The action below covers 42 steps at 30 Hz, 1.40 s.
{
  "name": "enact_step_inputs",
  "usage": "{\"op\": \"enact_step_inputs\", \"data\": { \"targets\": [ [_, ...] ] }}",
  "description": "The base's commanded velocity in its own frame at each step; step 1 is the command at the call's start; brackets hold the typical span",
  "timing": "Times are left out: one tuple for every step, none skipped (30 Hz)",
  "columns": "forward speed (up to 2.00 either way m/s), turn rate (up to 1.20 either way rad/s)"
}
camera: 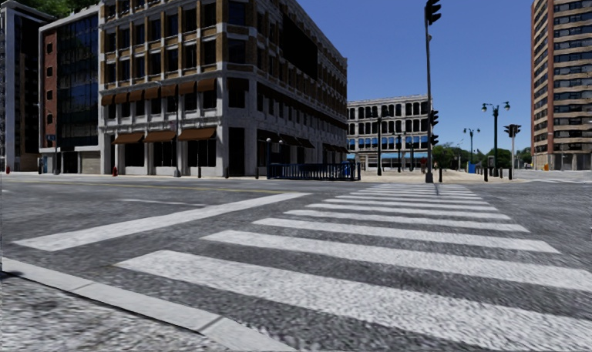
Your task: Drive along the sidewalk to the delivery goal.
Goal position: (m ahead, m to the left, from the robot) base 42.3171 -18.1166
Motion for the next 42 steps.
{"op": "enact_step_inputs", "data": {
  "targets": [
    [1.74, -0.47],
    [1.74, -0.47],
    [1.74, -0.47],
    [1.74, -0.47],
    [1.74, -0.47],
    [1.74, -0.47],
    [1.74, -0.47],
    [1.74, -0.47],
    [1.74, -0.47],
    [1.74, -0.47],
    [1.74, -0.47],
    [1.74, -0.47],
    [1.74, -0.47],
    [1.74, -0.47],
    [1.74, -0.47],
    [1.74, -0.47],
    [1.75, -0.47],
    [1.75, -0.47],
    [1.75, -0.47],
    [1.75, -0.47],
    [1.75, -0.47],
    [1.75, -0.47],
    [1.75, -0.47],
    [1.75, -0.47],
    [1.75, -0.47],
    [1.75, -0.46],
    [1.75, -0.46],
    [1.75, -0.46],
    [1.75, -0.46],
    [1.75, -0.46],
    [1.75, -0.46],
    [1.75, -0.46],
    [1.75, -0.46],
    [1.75, -0.46],
    [1.75, -0.46],
    [1.75, -0.46],
    [1.76, -0.46],
    [1.76, -0.46],
    [1.76, -0.46],
    [1.76, -0.46],
    [1.76, -0.46],
    [1.76, -0.41]
  ]
}}
